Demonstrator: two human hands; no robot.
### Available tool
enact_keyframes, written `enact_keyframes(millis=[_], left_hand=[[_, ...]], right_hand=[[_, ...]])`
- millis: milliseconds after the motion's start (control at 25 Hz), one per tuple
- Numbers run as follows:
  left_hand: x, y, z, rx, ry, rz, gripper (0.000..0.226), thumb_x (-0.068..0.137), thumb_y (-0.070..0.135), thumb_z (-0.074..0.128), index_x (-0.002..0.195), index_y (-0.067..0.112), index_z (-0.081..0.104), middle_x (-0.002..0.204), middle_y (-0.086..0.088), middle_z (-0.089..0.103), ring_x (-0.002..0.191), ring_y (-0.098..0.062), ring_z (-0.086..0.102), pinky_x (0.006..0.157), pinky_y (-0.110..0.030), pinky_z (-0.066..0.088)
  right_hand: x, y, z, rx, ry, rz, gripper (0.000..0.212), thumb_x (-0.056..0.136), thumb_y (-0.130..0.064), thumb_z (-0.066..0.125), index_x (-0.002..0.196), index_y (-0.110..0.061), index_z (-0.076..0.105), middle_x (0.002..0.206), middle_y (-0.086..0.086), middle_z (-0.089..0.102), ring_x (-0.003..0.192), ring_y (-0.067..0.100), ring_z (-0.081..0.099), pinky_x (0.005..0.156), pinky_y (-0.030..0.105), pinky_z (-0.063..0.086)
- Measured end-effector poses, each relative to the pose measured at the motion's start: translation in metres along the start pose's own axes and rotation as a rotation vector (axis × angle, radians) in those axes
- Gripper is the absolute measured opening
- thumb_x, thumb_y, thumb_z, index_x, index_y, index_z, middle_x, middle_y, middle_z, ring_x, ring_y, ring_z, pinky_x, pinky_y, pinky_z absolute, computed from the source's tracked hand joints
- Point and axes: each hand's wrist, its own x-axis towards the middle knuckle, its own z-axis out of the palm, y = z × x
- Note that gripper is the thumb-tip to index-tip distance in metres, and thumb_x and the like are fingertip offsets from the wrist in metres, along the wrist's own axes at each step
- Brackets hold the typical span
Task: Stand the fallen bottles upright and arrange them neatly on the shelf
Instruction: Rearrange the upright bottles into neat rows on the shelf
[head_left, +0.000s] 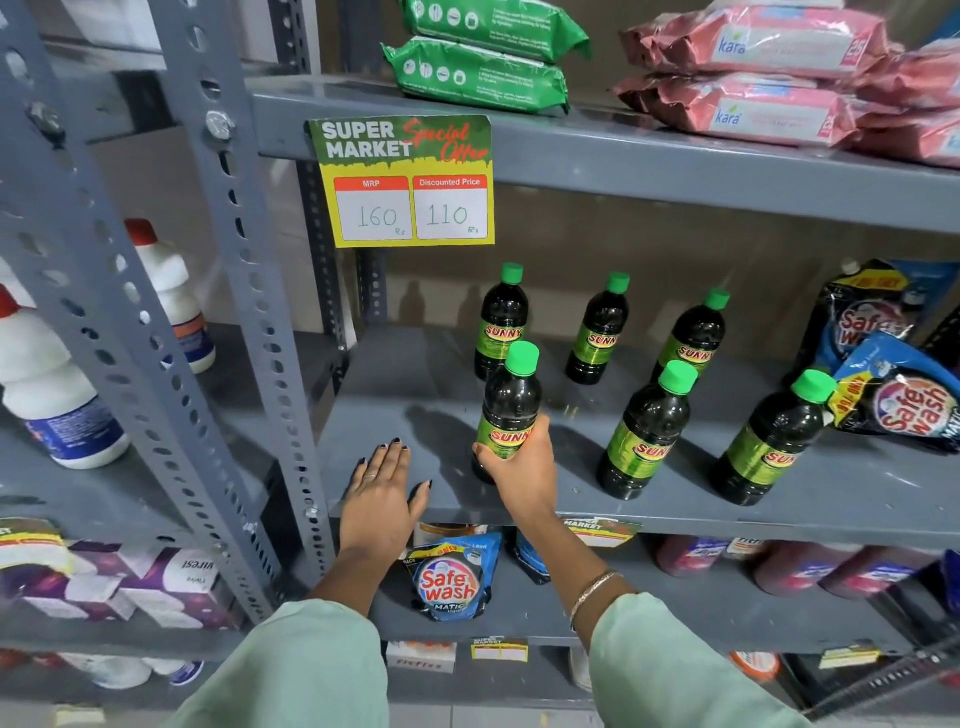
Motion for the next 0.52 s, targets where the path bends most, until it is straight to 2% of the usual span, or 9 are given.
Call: enact_keyframes(millis=[120, 240, 400, 520], left_hand=[[0.001, 0.000, 0.001, -0.019, 0.003, -0.005, 0.057, 0.094, 0.041, 0.035, 0.140, 0.008, 0.026, 0.149, -0.007, 0.028, 0.138, -0.019, 0.021, 0.112, -0.034, 0.012], [0.002, 0.003, -0.004, -0.042, 0.009, -0.026, 0.057, 0.094, 0.041, 0.036, 0.139, 0.008, 0.028, 0.149, -0.007, 0.030, 0.137, -0.018, 0.023, 0.112, -0.033, 0.015], [0.008, 0.028, -0.033, -0.390, 0.077, -0.112, 0.059, 0.090, 0.043, 0.045, 0.139, 0.014, 0.031, 0.148, -0.005, 0.033, 0.132, -0.021, 0.033, 0.102, -0.037, 0.035], [0.019, 0.059, -0.057, -0.573, 0.011, -0.054, 0.074, 0.083, 0.046, 0.057, 0.143, 0.025, 0.019, 0.149, -0.005, 0.030, 0.131, -0.026, 0.033, 0.100, -0.041, 0.035]], right_hand=[[0.000, 0.000, -0.001, 0.005, -0.008, -0.003, 0.059, 0.067, -0.027, 0.080, 0.112, -0.021, 0.041, 0.111, 0.004, 0.060, 0.097, 0.019, 0.060, 0.075, 0.030, 0.047], [-0.003, 0.003, -0.003, 0.038, -0.039, -0.025, 0.064, 0.067, -0.029, 0.081, 0.116, -0.021, 0.040, 0.115, 0.002, 0.058, 0.104, 0.019, 0.059, 0.082, 0.031, 0.049], [-0.019, 0.022, -0.013, 0.015, -0.070, -0.014, 0.083, 0.069, -0.030, 0.079, 0.137, -0.019, 0.031, 0.134, 0.001, 0.050, 0.122, 0.017, 0.050, 0.099, 0.035, 0.045], [-0.024, 0.025, -0.016, 0.004, -0.096, -0.048, 0.073, 0.070, -0.025, 0.077, 0.131, -0.020, 0.037, 0.126, -0.001, 0.053, 0.118, 0.016, 0.051, 0.096, 0.032, 0.045]])
